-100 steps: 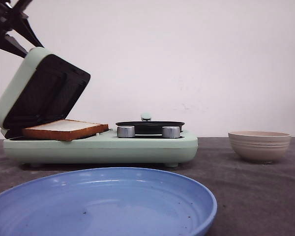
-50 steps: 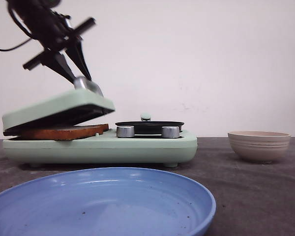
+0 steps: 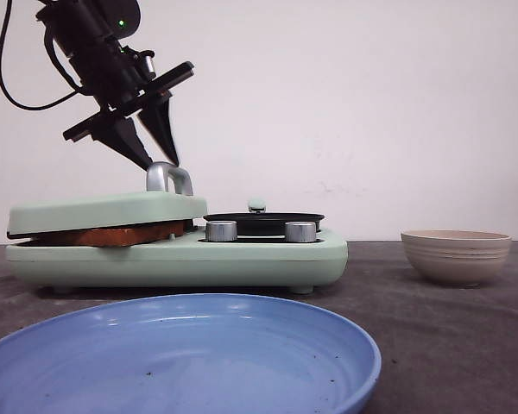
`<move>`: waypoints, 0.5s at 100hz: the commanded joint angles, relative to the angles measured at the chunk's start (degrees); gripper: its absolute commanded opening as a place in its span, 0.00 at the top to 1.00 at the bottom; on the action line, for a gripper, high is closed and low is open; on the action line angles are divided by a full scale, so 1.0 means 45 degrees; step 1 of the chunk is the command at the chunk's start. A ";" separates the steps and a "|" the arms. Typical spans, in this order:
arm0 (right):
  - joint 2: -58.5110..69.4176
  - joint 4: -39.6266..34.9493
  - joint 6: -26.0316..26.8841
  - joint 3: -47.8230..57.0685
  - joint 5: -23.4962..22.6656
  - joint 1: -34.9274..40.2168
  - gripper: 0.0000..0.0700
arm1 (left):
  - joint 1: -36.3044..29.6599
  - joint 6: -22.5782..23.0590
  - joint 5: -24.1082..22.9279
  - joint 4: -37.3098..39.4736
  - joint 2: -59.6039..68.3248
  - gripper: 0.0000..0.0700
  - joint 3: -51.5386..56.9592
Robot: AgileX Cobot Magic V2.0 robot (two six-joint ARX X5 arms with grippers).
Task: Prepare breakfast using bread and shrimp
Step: 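Grasp the lid handle with the left gripper and swing the lid closed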
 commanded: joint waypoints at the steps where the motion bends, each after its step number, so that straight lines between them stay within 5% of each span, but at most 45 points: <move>1: 0.0063 0.0024 0.0136 0.0223 0.0068 0.0063 1.00 | 0.0068 -0.0015 -0.0039 0.0073 -0.0418 0.20 0.0568; 15: 0.0068 -0.0029 0.0083 0.0223 0.0913 0.0063 1.00 | 0.0146 -0.0078 -0.0155 0.0068 -0.2011 0.16 0.0845; 26: 0.0068 -0.0102 0.0398 0.0223 0.2147 0.0049 1.00 | 0.0092 -0.0418 -0.1525 -0.0024 -0.3900 0.18 0.0845; 36: 0.0277 -0.0214 0.1263 0.0223 0.3463 -0.0063 1.00 | -0.0257 -0.0267 -0.2312 -0.0019 -0.5785 0.34 0.0840; 50: 0.1132 -0.0588 0.1477 0.0670 0.3764 -0.0515 1.00 | -0.0899 0.0369 -0.3191 -0.0330 -0.8276 0.64 0.0840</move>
